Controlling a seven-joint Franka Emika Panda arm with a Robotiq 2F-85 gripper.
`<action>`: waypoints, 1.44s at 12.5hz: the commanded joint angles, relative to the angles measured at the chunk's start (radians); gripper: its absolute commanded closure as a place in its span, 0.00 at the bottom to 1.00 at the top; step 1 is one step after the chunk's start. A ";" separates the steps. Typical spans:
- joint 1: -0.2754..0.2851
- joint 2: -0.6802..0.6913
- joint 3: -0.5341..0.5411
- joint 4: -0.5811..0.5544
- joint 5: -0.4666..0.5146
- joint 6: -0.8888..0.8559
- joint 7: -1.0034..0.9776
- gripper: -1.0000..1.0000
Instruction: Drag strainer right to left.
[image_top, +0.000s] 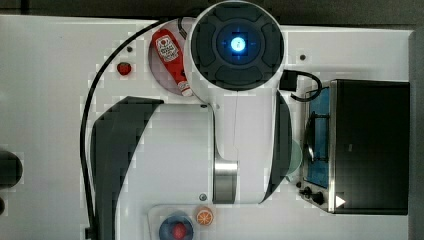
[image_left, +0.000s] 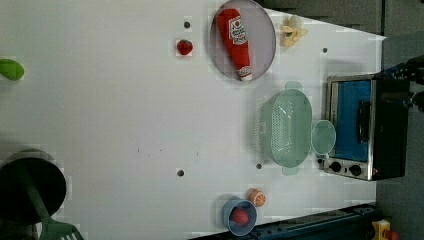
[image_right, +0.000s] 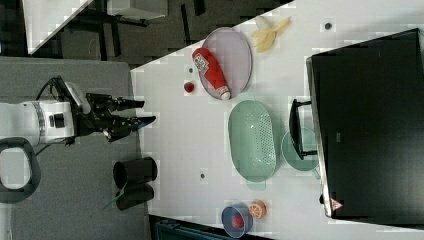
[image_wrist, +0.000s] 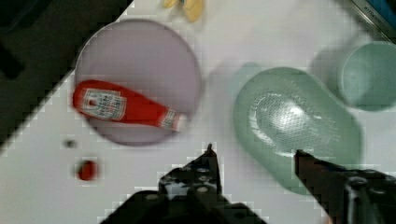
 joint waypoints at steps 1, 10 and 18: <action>-0.028 -0.485 -0.055 -0.352 -0.057 -0.168 0.018 0.21; -0.025 -0.366 -0.048 -0.601 -0.056 0.160 0.097 0.00; -0.020 0.036 0.009 -0.691 -0.056 0.675 0.546 0.00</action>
